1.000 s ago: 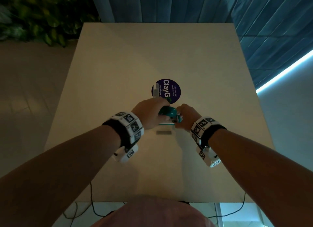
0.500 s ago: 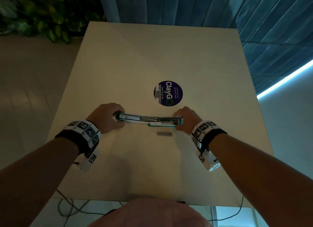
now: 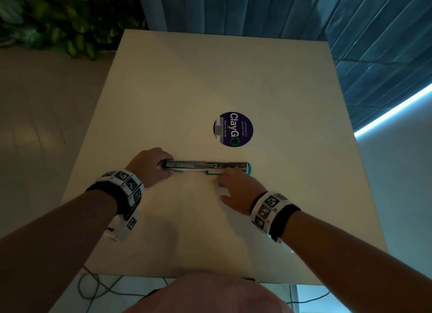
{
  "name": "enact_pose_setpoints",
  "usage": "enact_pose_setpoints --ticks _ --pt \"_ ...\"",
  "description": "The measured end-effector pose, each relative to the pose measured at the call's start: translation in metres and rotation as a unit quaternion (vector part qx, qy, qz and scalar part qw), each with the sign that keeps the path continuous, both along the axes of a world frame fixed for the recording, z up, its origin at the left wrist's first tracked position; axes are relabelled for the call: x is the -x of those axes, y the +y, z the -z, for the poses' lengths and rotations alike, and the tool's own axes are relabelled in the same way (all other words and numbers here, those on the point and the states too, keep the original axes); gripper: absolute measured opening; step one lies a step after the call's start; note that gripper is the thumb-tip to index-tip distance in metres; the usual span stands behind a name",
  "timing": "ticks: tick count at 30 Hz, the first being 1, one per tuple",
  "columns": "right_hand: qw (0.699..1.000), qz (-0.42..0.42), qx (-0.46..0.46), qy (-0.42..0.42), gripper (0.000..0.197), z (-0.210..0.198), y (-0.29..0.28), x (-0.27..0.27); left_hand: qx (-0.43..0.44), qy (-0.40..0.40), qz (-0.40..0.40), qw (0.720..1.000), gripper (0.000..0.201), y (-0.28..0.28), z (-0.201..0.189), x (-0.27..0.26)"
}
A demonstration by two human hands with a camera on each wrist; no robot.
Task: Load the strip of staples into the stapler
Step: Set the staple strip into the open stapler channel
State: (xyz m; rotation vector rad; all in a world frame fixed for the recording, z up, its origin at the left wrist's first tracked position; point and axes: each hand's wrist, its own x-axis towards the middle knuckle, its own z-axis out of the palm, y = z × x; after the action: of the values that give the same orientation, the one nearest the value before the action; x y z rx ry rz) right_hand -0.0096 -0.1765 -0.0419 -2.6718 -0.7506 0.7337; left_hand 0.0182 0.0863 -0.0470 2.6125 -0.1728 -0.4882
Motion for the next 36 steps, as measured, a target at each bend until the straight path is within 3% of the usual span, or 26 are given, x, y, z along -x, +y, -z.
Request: enact_pose_setpoints --ticks 7,10,15,21,36 --pt "0.999 0.043 -0.019 0.001 0.024 0.01 0.002 0.003 -0.008 0.009 0.007 1.0 0.029 0.001 -0.001 0.0" --pt "0.999 0.025 -0.024 0.008 0.022 0.008 0.003 -0.001 -0.004 0.007 0.006 1.0 0.03 0.0 -0.002 0.0" --pt "0.994 0.061 -0.066 -0.061 0.021 -0.015 -0.007 -0.028 -0.002 0.005 0.009 1.0 0.028 0.001 -0.001 -0.001" --pt "0.997 0.064 -0.01 -0.028 0.021 -0.018 -0.013 -0.046 0.001 0.002 0.011 1.0 0.027 0.001 -0.001 0.0" --pt "0.998 0.043 0.002 -0.052 0.027 -0.007 -0.01 -0.044 0.001 -0.004 0.006 1.0 0.03 0.0 -0.002 0.001"
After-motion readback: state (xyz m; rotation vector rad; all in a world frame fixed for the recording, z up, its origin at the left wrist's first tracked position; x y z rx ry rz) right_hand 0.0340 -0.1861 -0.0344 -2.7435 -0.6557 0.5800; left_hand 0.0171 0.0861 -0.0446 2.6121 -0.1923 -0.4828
